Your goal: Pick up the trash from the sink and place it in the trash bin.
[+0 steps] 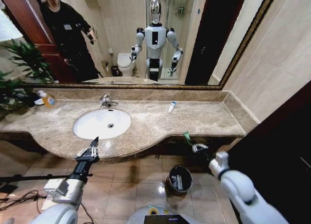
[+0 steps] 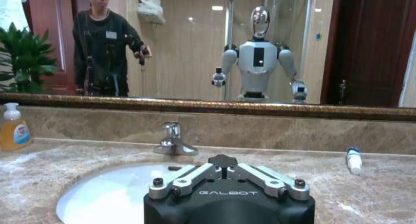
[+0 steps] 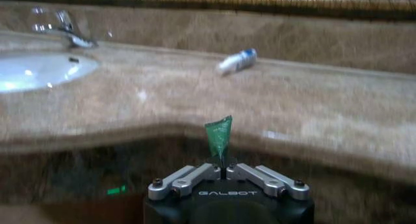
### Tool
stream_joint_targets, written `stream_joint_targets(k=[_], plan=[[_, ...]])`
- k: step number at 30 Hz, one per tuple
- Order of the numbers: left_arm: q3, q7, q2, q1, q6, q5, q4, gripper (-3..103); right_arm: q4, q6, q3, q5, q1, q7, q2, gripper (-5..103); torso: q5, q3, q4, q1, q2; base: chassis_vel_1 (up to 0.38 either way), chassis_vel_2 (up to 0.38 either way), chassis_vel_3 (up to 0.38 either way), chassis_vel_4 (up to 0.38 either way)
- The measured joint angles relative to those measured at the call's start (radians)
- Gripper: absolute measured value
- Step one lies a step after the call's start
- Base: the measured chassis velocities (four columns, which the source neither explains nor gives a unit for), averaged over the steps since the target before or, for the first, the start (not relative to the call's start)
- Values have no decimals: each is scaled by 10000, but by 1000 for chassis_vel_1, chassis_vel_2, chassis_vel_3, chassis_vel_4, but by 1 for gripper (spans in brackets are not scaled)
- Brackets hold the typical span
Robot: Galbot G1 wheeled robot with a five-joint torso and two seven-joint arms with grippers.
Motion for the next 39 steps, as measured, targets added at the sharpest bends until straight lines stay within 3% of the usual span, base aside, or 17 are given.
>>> stream_joint_targets(k=[8,19,39], plan=[[0,0,0,0,0,0,0,0,-966,589,-380,-771,-269,-72,717,0,-2,1,0,1,0,0,0,0,0],[0,-1,0,0,0,0,0,0,-3979,1164,-1256,-1380,1100,154,1703,0,0,2,2,3,-2,0,0,0,0],[0,-1,0,0,0,0,0,0,-9174,2974,-1153,-2227,2987,-282,2528,0,-2,2,1,2,-2,0,0,0,0]])
